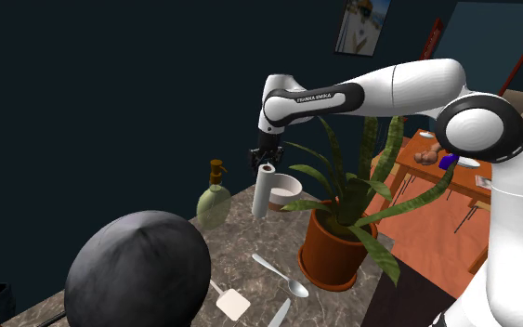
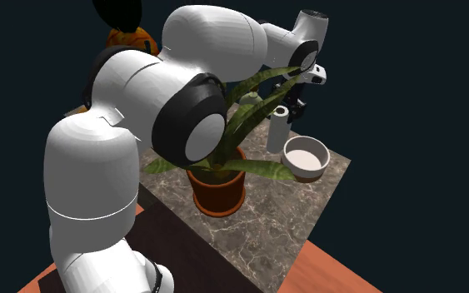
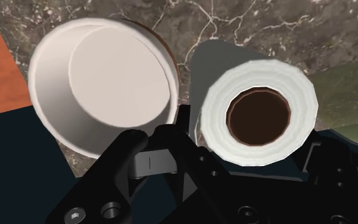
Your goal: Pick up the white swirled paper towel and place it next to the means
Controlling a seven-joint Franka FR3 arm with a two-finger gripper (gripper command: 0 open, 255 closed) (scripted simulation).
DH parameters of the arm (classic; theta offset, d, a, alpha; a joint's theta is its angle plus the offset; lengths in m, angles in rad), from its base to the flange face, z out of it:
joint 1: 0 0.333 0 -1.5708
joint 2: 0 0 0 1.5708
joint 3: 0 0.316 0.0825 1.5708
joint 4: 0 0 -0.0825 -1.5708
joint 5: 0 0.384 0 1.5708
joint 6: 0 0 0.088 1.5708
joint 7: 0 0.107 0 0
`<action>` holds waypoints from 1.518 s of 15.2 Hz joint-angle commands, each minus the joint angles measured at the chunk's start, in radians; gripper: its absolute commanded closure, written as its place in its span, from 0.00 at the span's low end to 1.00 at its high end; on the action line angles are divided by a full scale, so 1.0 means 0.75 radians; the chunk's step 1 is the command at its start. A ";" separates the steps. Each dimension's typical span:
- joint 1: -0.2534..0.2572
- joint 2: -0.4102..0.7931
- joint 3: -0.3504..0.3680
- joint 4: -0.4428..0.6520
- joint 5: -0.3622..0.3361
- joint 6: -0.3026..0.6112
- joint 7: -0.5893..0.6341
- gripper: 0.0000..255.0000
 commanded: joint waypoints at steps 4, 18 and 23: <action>0.001 -0.011 0.002 0.036 0.001 -0.049 0.002 1.00; 0.003 -0.034 0.004 0.253 0.002 -0.288 0.012 1.00; 0.037 -0.215 0.028 0.054 0.014 -0.266 0.073 1.00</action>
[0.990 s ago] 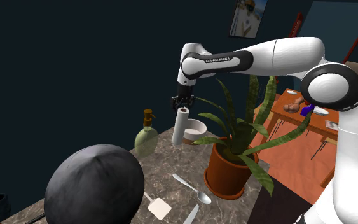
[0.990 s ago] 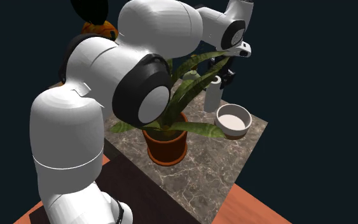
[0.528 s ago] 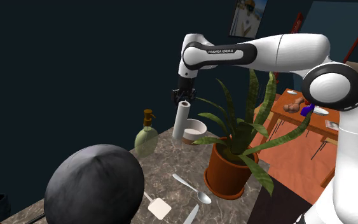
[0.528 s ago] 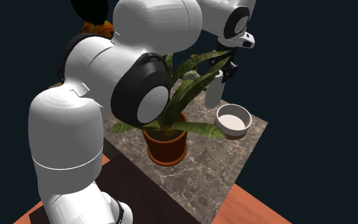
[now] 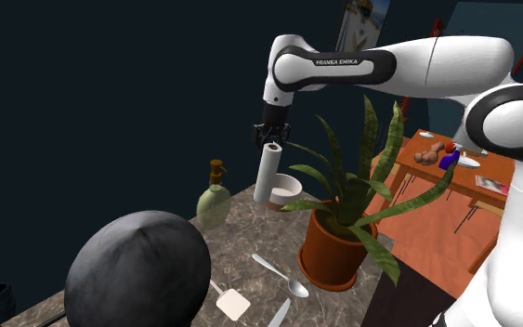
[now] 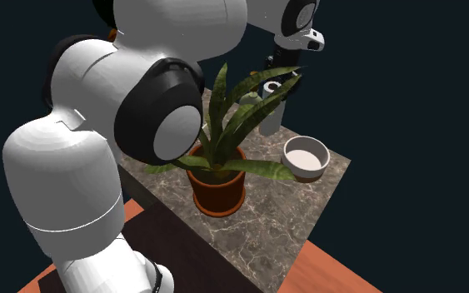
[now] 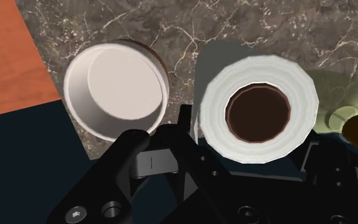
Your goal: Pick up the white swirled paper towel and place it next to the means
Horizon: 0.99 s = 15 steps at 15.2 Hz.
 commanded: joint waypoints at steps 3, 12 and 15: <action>0.033 -0.163 0.026 -0.160 0.015 0.000 0.061 1.00; 0.118 -0.474 0.108 -0.400 0.065 -0.056 0.225 1.00; 0.148 -0.560 0.140 -0.446 0.086 -0.089 0.286 1.00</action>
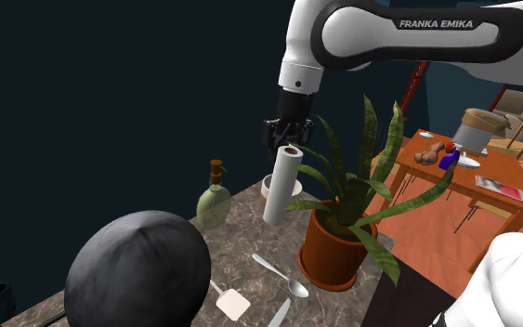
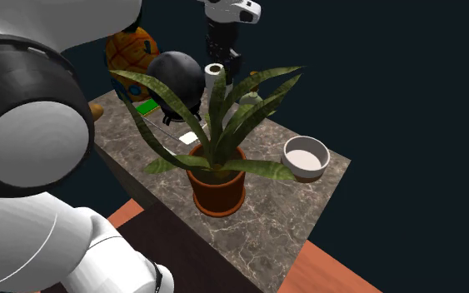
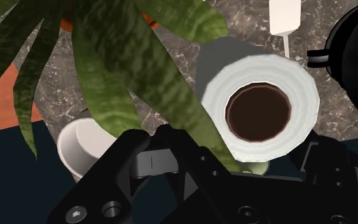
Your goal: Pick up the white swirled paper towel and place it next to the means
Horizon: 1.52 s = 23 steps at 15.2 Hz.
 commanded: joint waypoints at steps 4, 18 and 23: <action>0.052 -0.145 0.058 -0.081 0.042 -0.052 0.108 1.00; 0.194 -0.350 0.262 -0.014 0.158 -0.271 0.470 1.00; 0.228 -0.375 0.328 0.002 0.189 -0.294 0.574 1.00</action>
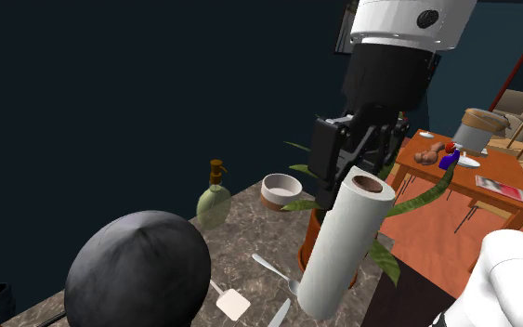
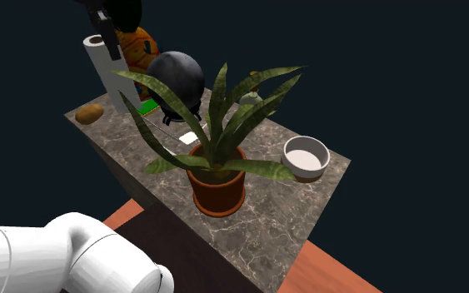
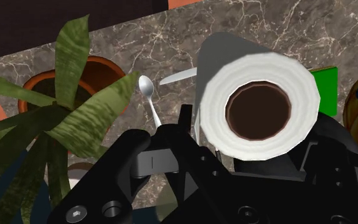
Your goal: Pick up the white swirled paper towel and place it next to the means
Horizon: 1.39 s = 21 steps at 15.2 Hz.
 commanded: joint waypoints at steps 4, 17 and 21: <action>0.009 -0.043 0.004 -0.119 0.018 0.078 -0.008 1.00; 0.026 -0.101 0.020 -0.400 0.049 0.303 -0.043 1.00; 0.031 -0.108 0.028 -0.477 0.058 0.373 -0.051 1.00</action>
